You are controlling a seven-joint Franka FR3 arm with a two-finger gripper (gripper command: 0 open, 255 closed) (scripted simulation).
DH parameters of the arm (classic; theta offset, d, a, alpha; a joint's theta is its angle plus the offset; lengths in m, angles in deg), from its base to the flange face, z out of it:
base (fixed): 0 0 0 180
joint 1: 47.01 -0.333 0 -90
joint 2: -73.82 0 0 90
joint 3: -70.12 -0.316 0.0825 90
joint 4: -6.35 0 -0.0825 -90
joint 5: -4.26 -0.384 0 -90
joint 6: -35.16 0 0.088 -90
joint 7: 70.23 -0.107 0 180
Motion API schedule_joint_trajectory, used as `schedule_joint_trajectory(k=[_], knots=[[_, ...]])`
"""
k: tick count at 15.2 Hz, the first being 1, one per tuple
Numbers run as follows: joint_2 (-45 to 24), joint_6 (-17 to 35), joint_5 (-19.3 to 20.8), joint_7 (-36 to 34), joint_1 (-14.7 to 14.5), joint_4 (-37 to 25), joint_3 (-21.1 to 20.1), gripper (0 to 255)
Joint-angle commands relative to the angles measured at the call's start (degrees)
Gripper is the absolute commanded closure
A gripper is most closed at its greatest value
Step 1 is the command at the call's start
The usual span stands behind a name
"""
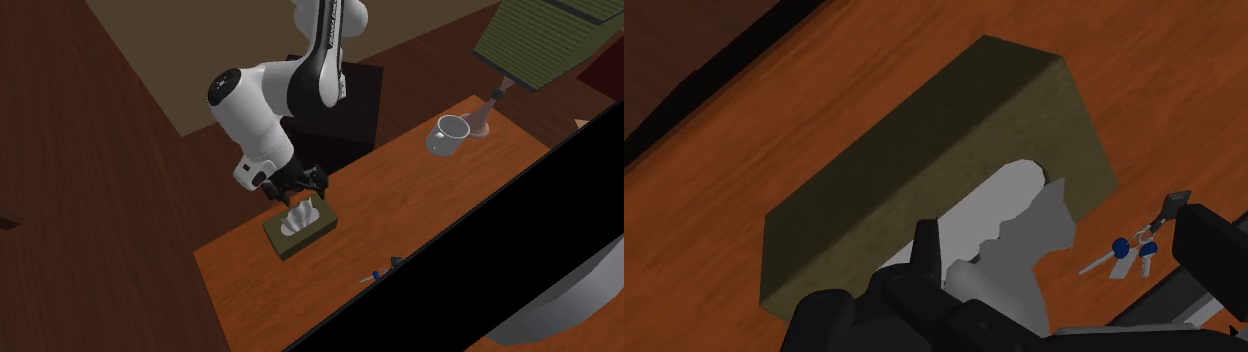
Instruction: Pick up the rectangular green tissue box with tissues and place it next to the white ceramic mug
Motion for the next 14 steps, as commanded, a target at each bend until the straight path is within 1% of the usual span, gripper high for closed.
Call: schedule_joint_trajectory(k=[1, 3, 11, 12, 14], knots=[[-0.87, 1.06, -0.41, 0.26, -0.18, 0.15, -0.25, 0], [-1.45, 1.98, -0.71, 0.44, -0.36, 0.45, -0.45, 0], [-1.45, 1.97, -0.71, 0.44, -0.35, 0.45, -0.45, 0], [-1.45, 1.97, -0.71, 0.44, -0.35, 0.45, -0.45, 255], [-1.45, 1.97, -0.71, 0.44, -0.35, 0.45, -0.45, 255]])
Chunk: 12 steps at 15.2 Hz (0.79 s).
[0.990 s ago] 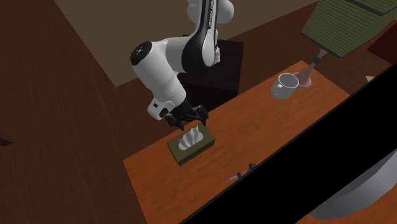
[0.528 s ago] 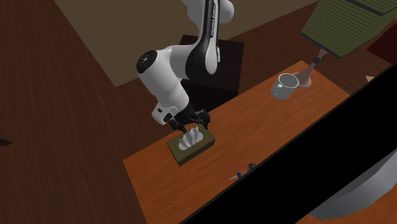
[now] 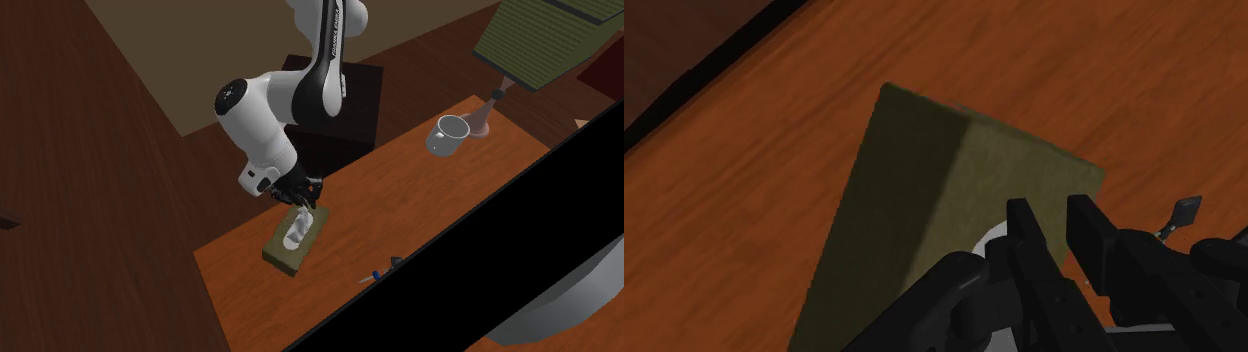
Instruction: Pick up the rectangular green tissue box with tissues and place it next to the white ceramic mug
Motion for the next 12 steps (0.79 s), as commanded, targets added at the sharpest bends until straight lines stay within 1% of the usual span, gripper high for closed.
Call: schedule_joint_trajectory(k=[1, 7, 12], knots=[[-0.02, 0.00, 0.01, 0.00, 0.01, 0.03, 0.01, 255], [-0.04, 0.02, 0.00, 0.00, 0.00, 0.01, 0.01, 255], [1.58, -2.79, 1.06, -1.60, -0.06, -1.49, 0.34, 255]])
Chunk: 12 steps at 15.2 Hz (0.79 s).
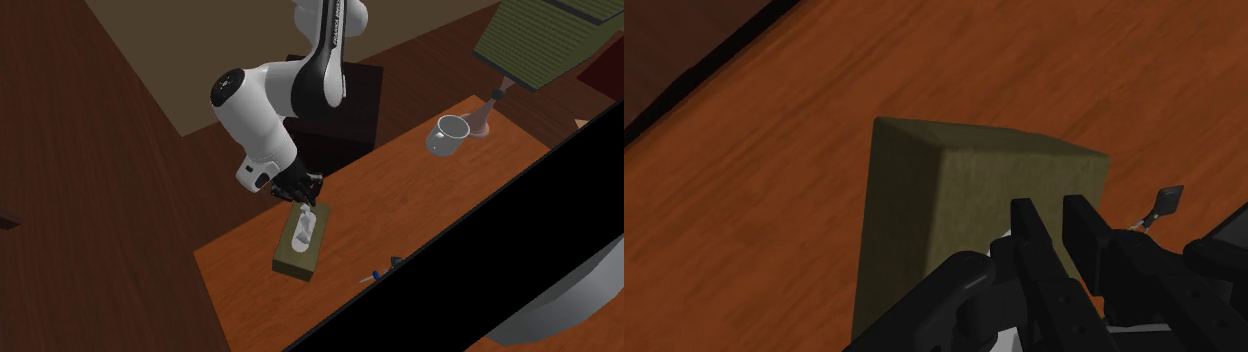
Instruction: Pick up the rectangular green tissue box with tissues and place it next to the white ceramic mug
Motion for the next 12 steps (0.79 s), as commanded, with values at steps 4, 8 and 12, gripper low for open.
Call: schedule_joint_trajectory(k=[4, 8, 12], knots=[[1.64, -2.91, 0.99, -1.49, 0.02, -1.53, 0.32, 255], [2.61, -5.30, 1.69, -2.70, 0.03, -3.19, 0.51, 255], [3.40, -7.76, 2.32, -3.89, 0.08, -5.09, 0.67, 255]])
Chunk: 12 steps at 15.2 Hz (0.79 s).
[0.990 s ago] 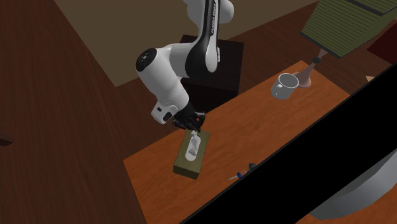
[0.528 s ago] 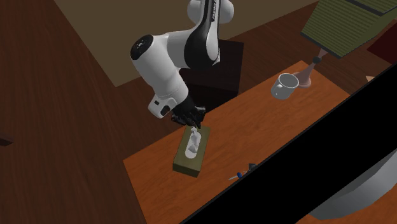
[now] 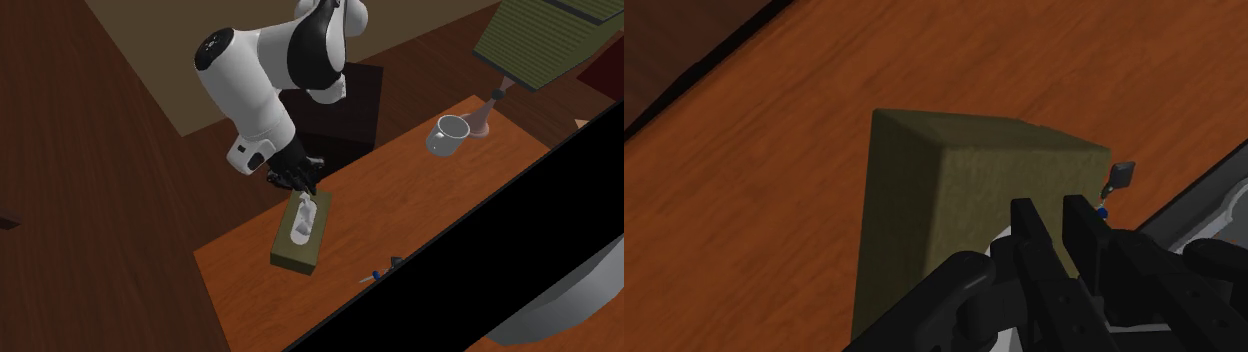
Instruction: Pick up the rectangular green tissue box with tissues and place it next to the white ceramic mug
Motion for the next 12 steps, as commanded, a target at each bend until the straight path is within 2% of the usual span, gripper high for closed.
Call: schedule_joint_trajectory(k=[1, 12], knots=[[0.36, -1.54, 0.35, -0.62, 0.10, -1.26, 0.12, 255], [1.46, -8.74, 1.60, -3.74, 0.39, -7.94, 0.43, 255]])
